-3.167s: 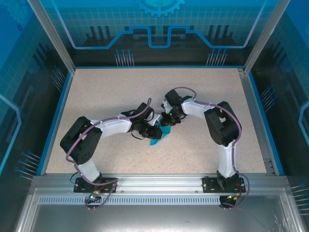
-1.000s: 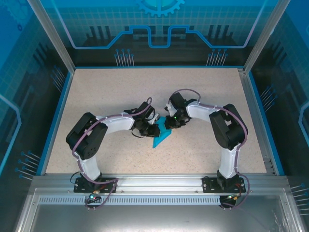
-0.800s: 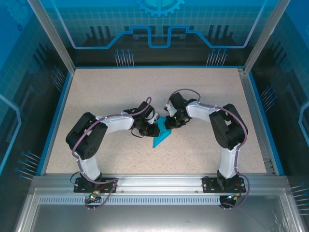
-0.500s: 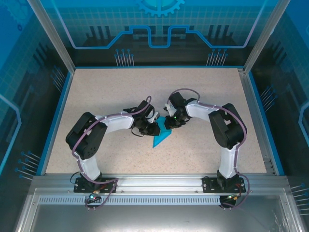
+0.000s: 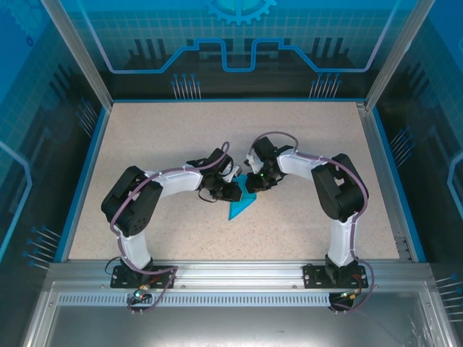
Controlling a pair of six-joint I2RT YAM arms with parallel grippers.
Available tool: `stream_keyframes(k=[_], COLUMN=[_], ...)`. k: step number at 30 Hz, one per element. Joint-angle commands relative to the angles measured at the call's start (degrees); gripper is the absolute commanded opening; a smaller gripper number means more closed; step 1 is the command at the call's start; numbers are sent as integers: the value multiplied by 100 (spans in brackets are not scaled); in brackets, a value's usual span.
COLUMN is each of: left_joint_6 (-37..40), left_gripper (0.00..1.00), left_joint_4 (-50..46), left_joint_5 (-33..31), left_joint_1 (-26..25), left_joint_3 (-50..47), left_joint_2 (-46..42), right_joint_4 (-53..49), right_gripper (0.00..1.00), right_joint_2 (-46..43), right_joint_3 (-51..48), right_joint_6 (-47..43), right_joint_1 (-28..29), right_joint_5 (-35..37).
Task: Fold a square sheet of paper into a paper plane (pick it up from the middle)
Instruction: Third fold the triangle at the center of the table.
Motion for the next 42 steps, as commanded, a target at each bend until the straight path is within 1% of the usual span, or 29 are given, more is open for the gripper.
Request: stream_keyframes(k=[1,11,18,23,30,36,42], left_joint_6=[3,103,137,72,31,-9,-95], left_gripper=[18,17,17,17,17,16,15], left_joint_4=[0,24,132,111,235,225,376], left_joint_5=[-94,-413,-337,-411,-529,-494,-414], left_joint_1=[44,47,41,42,45,46,40], left_joint_3=[-118,-43,-2,-63,-221,-266,-397], left_joint_2=[35,123,230,320,242,205,-66], right_joint_4=[-47,-11,-29,-28,-16,-3,-2], right_gripper=[17,17,18,18,18,18,18], right_joint_2=[185,119,158,155,179,153,153], right_joint_3=[-29,-112,-88,-88,-88,-149,-167], right_joint_6=[-57,4,17,38,64,88,80], right_joint_1=[39,26,19,25,30,28,30], right_joint_5=[28,7,-5,23,3,49,64])
